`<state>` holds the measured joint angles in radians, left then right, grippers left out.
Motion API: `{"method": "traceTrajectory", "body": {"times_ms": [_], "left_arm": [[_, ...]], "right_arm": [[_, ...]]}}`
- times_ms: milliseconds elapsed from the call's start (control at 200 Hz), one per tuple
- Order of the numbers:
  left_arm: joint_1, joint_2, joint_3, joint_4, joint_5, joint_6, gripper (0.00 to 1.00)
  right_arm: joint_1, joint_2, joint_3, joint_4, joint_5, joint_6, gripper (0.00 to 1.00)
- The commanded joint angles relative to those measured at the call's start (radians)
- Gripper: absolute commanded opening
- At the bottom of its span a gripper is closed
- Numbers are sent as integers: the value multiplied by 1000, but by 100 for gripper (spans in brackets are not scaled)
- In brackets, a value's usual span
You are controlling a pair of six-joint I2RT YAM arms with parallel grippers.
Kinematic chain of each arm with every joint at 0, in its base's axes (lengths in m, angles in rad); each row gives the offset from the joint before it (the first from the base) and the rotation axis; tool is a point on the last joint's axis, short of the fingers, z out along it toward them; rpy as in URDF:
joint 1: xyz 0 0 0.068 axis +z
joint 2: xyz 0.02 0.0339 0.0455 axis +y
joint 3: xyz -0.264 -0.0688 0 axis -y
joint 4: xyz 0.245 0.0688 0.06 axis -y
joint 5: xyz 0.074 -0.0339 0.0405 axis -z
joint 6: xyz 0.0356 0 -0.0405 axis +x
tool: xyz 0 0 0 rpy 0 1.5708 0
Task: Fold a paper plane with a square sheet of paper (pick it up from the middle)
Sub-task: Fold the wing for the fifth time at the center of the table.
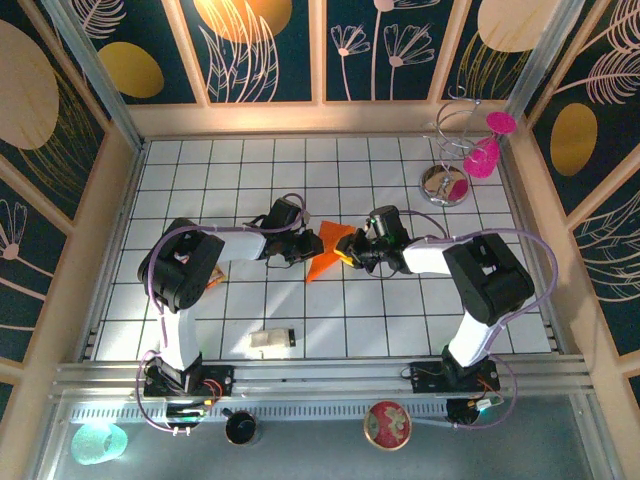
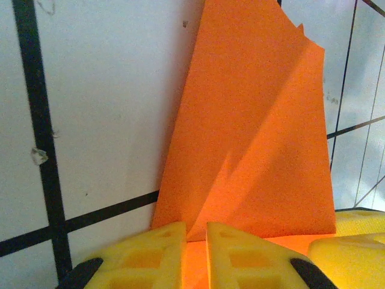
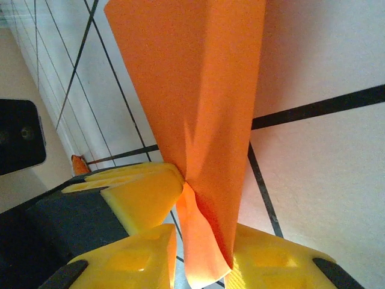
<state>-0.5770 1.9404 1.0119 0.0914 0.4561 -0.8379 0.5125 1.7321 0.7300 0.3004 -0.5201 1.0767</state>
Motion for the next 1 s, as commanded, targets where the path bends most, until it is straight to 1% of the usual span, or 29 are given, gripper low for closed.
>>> {"method": "traceTrajectory", "body": {"times_ms": [0,80,190,250,345,420,536,686,776,871,996], "left_arm": [[5,8,21,-48,-29,-9,18],[5,1,26,-47,-31,-9,19],[7,-15,34,-45,-38,-9,22],[9,-34,34,-44,-51,-5,23],[10,-87,33,-34,-86,27,29],[8,-141,17,-13,-119,82,34],[-10,-217,-5,-13,-205,200,41],[-57,-282,-33,32,-271,320,44],[-87,-291,-76,78,-300,390,47],[-119,-280,-82,103,-321,489,49],[-178,-247,-75,105,-401,635,51]], "right_arm": [[6,29,-6,20,-12,5,25],[6,33,-6,26,-11,3,22],[6,31,-4,39,-6,2,14],[4,23,-3,49,0,2,8],[-4,8,4,55,8,8,0],[-16,-11,1,62,22,27,0],[-35,-35,11,50,34,55,0],[-49,-52,45,19,31,83,0],[-58,-57,62,-6,23,95,0],[-64,-61,75,-31,17,107,0],[-72,-58,92,-55,10,112,0]]}}
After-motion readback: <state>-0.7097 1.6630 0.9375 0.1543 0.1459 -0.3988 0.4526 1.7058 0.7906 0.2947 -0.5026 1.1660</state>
